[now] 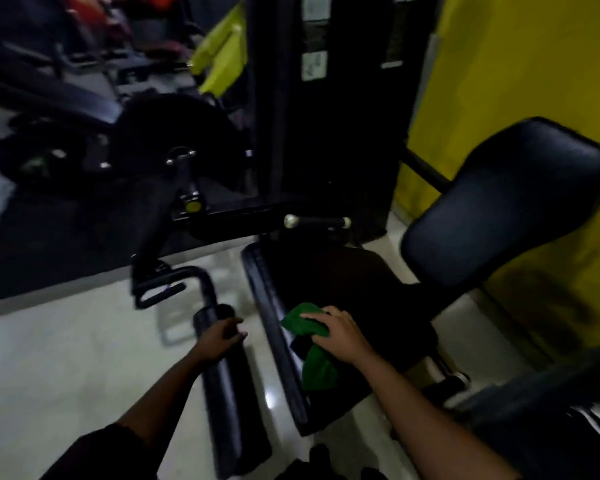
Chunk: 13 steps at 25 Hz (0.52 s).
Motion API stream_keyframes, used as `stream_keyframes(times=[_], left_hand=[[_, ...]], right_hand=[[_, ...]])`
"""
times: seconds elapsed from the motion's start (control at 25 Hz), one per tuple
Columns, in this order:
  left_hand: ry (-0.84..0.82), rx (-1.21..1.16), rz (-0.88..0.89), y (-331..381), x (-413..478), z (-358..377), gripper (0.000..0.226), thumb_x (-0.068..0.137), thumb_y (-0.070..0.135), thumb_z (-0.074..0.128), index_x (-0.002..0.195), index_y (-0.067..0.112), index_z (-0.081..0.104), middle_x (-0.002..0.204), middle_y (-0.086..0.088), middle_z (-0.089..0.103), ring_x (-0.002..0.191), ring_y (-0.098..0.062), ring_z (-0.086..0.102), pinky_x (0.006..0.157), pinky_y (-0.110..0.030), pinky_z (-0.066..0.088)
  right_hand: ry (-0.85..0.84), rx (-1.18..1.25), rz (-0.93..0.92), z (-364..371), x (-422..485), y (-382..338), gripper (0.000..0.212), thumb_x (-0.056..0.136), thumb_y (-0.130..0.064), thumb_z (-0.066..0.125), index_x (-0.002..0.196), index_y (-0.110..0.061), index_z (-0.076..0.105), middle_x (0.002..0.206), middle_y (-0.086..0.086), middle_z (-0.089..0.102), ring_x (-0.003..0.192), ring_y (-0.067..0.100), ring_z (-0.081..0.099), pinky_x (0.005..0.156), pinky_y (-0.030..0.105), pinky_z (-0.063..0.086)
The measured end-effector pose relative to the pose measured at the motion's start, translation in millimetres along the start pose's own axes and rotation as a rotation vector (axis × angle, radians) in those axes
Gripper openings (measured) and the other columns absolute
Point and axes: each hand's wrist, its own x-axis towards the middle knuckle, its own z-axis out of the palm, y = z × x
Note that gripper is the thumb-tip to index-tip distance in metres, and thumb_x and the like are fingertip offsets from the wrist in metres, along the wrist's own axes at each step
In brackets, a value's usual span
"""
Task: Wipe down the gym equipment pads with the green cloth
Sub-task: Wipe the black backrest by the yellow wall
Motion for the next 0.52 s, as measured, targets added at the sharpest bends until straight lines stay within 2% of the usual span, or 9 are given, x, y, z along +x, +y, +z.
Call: stream_keyframes(times=[0.12,0.28,0.52], left_hand=[[0.13,-0.086,-0.169,-69.6,-63.0,-1.8,0.041,0.091,0.021,0.055,0.129,0.007,0.049,0.135,-0.012,0.052,0.122,-0.026,0.051,0.096,-0.026,0.038],[0.215,-0.224,-0.41,-161.4,-160.5,6.1,0.042,0.092,0.026,0.054,0.131,0.012,0.047,0.137,-0.011,0.049,0.124,-0.024,0.049,0.097,-0.026,0.037],[0.44,-0.527,-0.73,-293.2,-346.3,14.1,0.037,0.091,0.026,0.056,0.126,0.015,0.053,0.133,-0.013,0.053,0.124,-0.025,0.048,0.095,-0.029,0.036]], right_hand=[[-0.085,-0.09,-0.164,39.5,-3.7,-50.4,0.052,0.084,-0.025,0.055,0.132,-0.039,0.045,0.138,0.006,0.041,0.122,0.03,0.04,0.104,0.035,0.037],[-0.198,-0.188,-0.335,114.6,-21.9,-115.3,0.053,0.082,-0.028,0.055,0.132,-0.043,0.044,0.139,0.001,0.039,0.122,0.027,0.04,0.104,0.036,0.036],[-0.393,-0.192,-0.45,242.4,-79.5,-213.1,0.053,0.081,-0.026,0.054,0.131,-0.04,0.045,0.136,0.002,0.041,0.122,0.026,0.039,0.103,0.033,0.034]])
